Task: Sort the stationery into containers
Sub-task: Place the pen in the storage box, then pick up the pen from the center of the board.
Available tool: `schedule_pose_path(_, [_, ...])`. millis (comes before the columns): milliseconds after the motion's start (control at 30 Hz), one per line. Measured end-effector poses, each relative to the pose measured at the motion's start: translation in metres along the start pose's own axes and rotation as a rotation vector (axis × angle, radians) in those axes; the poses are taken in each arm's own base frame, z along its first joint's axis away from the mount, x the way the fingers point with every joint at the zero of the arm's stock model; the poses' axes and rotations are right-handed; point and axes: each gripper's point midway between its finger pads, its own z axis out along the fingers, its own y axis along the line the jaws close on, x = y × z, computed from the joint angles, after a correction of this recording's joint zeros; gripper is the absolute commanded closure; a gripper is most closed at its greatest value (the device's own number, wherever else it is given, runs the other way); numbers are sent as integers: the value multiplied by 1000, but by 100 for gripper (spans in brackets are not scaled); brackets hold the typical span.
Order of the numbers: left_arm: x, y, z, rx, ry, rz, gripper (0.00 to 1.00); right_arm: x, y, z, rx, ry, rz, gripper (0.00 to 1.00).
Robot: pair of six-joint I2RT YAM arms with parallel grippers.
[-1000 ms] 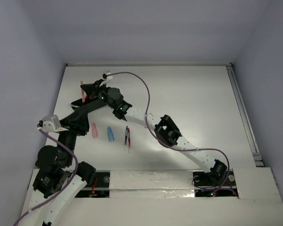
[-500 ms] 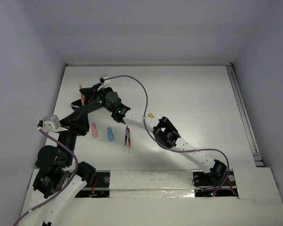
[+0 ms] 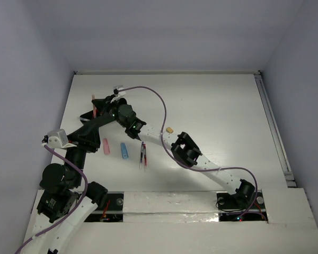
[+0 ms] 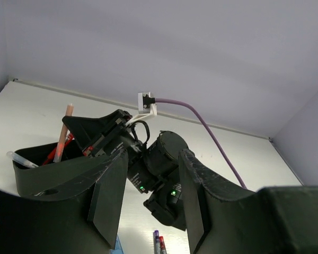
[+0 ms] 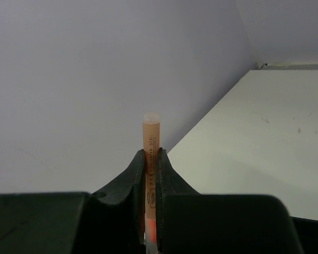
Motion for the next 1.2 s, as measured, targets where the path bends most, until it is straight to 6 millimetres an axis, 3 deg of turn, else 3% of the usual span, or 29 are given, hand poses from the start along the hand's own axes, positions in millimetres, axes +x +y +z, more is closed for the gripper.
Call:
schedule_pose_path(200, [0,0,0,0,0,0,60,9,-12,-2,38,-2,-7,96])
schedule_pose_path(333, [0,0,0,0,0,0,60,15,-13,-4,40,7,-12,76])
schedule_pose_path(367, [0,0,0,0,0,0,60,16,-12,-4,38,7,-17,65])
schedule_pose_path(400, [0,0,0,0,0,0,60,16,-11,-4,35,7,-21,62])
schedule_pose_path(733, [0,0,0,0,0,0,60,29,1,-15,-18,68,-119,40])
schedule_pose_path(967, [1,0,1,-5,5,-15,75,-4,28,-32,-55,114,-141,23])
schedule_pose_path(1067, [7,-4,4,0,27,-39,84,-33,45,-45,-78,106,-139,21])
schedule_pose_path(1133, [13,-9,9,8,64,-49,93,-58,57,-57,-85,92,-134,26])
schedule_pose_path(1200, [21,-17,16,24,112,-60,100,-81,64,-75,-84,80,-131,65])
